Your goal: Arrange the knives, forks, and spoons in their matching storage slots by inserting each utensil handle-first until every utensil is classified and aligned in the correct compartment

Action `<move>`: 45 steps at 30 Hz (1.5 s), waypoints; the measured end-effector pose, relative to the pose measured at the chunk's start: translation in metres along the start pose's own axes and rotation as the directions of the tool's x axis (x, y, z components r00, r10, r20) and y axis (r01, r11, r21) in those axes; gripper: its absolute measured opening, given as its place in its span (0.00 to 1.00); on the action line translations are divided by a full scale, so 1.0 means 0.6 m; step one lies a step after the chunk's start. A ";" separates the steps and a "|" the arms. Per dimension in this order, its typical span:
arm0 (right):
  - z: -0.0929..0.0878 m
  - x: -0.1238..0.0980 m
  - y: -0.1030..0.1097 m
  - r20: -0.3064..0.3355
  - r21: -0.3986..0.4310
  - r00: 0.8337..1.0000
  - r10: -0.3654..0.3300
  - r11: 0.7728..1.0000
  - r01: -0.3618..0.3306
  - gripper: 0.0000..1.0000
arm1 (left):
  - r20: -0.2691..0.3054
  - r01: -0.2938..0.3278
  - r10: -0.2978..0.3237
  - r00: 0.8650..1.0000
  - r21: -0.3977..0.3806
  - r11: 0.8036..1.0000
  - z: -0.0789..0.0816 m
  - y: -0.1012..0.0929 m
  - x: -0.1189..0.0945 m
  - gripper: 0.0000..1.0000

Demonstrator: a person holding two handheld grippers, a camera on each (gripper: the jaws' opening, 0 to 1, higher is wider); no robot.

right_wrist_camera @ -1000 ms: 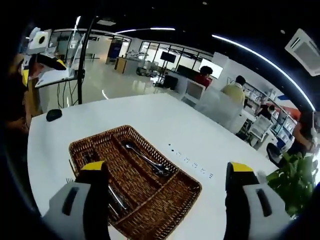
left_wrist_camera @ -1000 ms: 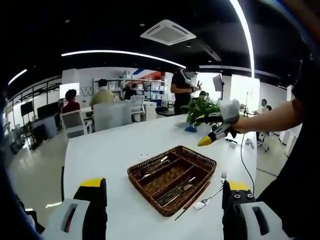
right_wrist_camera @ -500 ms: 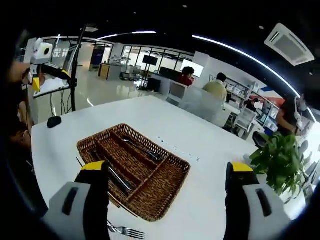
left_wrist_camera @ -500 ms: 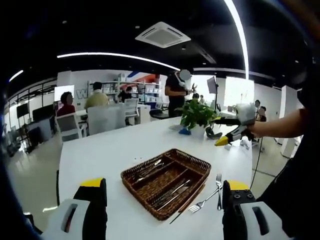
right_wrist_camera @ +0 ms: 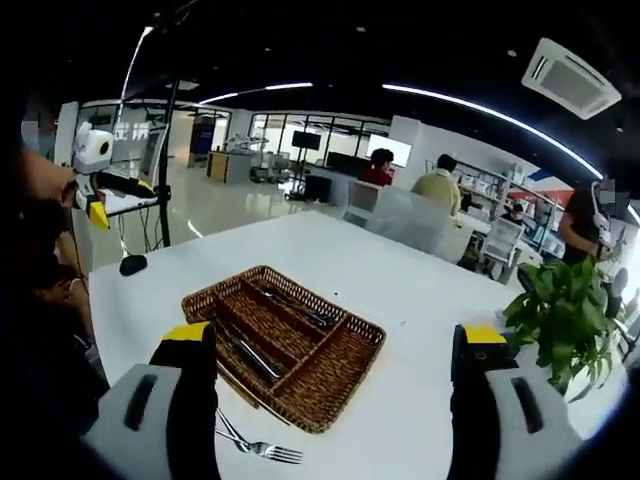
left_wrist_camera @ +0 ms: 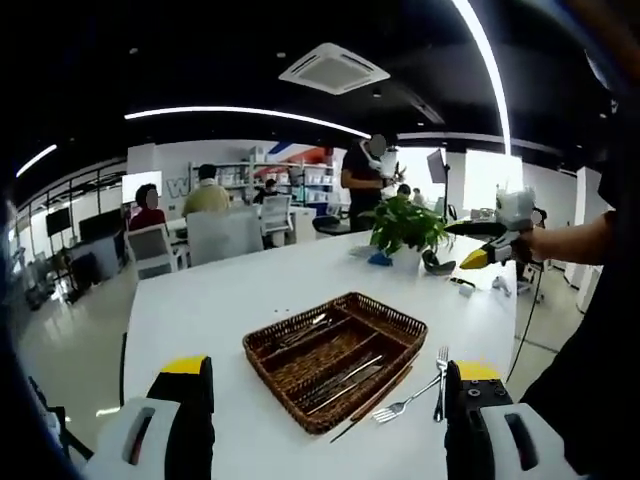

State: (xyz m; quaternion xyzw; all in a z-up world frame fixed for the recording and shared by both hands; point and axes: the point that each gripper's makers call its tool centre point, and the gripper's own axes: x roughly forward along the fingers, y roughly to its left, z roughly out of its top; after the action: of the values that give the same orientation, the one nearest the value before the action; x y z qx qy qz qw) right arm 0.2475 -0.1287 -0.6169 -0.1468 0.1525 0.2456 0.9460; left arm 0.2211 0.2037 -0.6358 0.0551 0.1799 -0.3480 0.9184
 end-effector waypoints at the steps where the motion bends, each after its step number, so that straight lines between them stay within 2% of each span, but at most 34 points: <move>1: -0.005 -0.005 0.005 -0.001 0.001 1.000 0.019 1.000 -0.019 0.99 | 0.002 -0.006 0.006 1.000 -0.009 1.000 -0.001 -0.003 -0.003 1.00; 4: -0.030 -0.021 0.021 -0.028 -0.024 0.996 0.086 0.996 -0.086 0.99 | -0.024 -0.035 0.034 0.999 -0.002 0.999 -0.013 -0.012 -0.015 1.00; 6: -0.042 -0.031 0.025 -0.037 -0.049 0.993 0.113 0.992 -0.115 0.99 | -0.021 -0.046 0.046 0.999 -0.005 0.999 -0.016 -0.016 -0.022 1.00; 10: -0.055 -0.048 0.027 -0.050 -0.042 0.990 0.135 0.990 -0.137 0.99 | -0.022 -0.076 0.076 0.997 0.006 0.997 -0.017 -0.014 -0.031 1.00; 14: -0.057 -0.062 0.032 -0.046 -0.035 0.988 0.146 0.988 -0.148 0.99 | -0.006 -0.092 0.092 0.996 0.025 0.995 -0.005 -0.018 -0.037 1.00; 19: -0.056 -0.065 0.033 -0.038 -0.075 0.986 0.160 0.984 -0.162 0.99 | 0.000 -0.102 0.102 0.995 0.057 0.993 0.001 -0.019 -0.036 1.00; 24: -0.045 -0.066 0.017 -0.013 -0.043 0.991 0.132 0.990 -0.132 0.99 | 0.004 -0.097 0.097 0.995 0.067 0.993 0.012 -0.025 -0.035 1.00; 28: -0.048 -0.065 0.011 -0.022 -0.049 0.992 0.124 0.991 -0.125 0.99 | -0.008 -0.097 0.098 0.995 0.067 0.993 0.008 -0.025 -0.037 1.00; 34: -0.056 -0.077 -0.005 -0.020 0.037 0.995 0.098 0.995 -0.098 0.99 | -0.062 -0.063 0.068 0.996 0.080 0.995 0.002 -0.042 -0.026 1.00; 39: -0.058 -0.090 -0.022 -0.011 0.062 0.998 0.059 0.996 -0.058 0.99 | -0.084 -0.019 0.029 0.996 0.112 0.994 0.034 -0.072 -0.002 1.00; 45: -0.068 -0.095 -0.029 -0.017 0.049 0.999 0.043 0.998 -0.043 0.99 | -0.109 0.043 -0.025 0.994 0.161 0.986 0.067 -0.103 0.024 1.00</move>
State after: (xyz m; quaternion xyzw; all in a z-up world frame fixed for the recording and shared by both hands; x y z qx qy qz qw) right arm 0.2000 -0.1816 -0.6299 -0.1228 0.1699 0.2609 0.9423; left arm 0.2021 0.1389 -0.6021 0.1455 0.2003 -0.3738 0.8939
